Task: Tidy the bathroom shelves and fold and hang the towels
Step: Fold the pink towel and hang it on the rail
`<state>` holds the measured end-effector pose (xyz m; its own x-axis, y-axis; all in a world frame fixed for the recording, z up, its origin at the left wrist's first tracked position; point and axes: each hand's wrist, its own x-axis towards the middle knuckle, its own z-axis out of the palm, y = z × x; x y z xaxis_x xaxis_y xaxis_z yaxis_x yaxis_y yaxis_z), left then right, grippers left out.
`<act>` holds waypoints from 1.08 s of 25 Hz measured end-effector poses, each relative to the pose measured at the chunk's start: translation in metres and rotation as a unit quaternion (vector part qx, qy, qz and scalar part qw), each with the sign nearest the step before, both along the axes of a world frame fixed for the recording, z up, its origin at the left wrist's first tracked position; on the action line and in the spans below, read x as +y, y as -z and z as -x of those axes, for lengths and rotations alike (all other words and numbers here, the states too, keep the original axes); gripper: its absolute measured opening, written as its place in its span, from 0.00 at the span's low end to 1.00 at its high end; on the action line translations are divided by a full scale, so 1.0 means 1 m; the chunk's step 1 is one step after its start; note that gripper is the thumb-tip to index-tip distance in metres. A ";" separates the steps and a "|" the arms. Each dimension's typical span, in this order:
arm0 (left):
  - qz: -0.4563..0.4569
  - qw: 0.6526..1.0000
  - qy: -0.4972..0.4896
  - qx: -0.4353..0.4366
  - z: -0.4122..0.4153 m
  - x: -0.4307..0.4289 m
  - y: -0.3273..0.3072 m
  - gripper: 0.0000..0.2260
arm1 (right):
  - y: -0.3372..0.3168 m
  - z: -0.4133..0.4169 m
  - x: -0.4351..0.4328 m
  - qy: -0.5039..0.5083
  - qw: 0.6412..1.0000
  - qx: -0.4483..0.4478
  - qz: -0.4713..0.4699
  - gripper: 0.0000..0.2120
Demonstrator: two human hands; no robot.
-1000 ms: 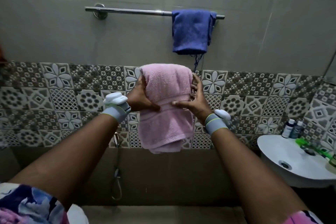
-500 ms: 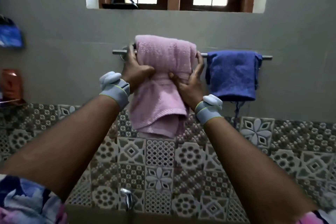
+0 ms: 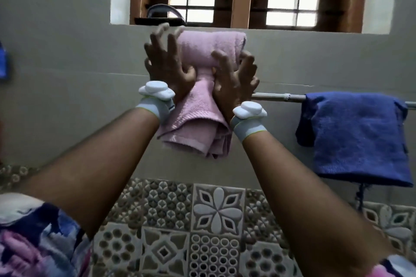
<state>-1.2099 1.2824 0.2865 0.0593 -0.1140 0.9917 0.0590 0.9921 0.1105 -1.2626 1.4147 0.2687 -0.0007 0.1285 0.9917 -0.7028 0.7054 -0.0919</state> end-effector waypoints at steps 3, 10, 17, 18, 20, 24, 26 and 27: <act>0.120 0.990 -0.077 0.023 -0.005 -0.002 -0.013 0.13 | -0.006 -0.003 0.002 0.067 0.994 0.085 -0.014 0.08; 0.163 0.976 -0.004 -0.142 0.000 -0.004 -0.001 0.23 | -0.024 -0.009 0.022 0.003 0.968 -0.163 -0.191 0.10; 0.135 0.972 0.031 -0.192 0.000 -0.007 -0.007 0.29 | -0.029 -0.006 0.020 -0.009 0.951 -0.261 -0.167 0.14; 0.140 0.972 0.035 -0.183 -0.001 -0.009 -0.007 0.29 | -0.027 -0.006 0.022 -0.006 0.954 -0.242 -0.175 0.14; 0.156 0.967 0.041 -0.198 0.000 -0.016 -0.008 0.31 | -0.026 -0.007 0.025 -0.006 0.955 -0.201 -0.216 0.15; 0.208 0.919 0.040 -0.332 -0.002 -0.031 -0.022 0.39 | -0.032 -0.010 0.024 -0.016 0.942 -0.216 -0.258 0.22; 0.202 0.904 0.032 -0.376 -0.010 -0.028 -0.029 0.39 | -0.036 -0.009 0.023 -0.039 0.937 -0.256 -0.235 0.22; 0.184 0.900 0.035 -0.394 -0.014 -0.024 -0.031 0.38 | -0.037 -0.008 0.023 -0.050 0.933 -0.270 -0.234 0.22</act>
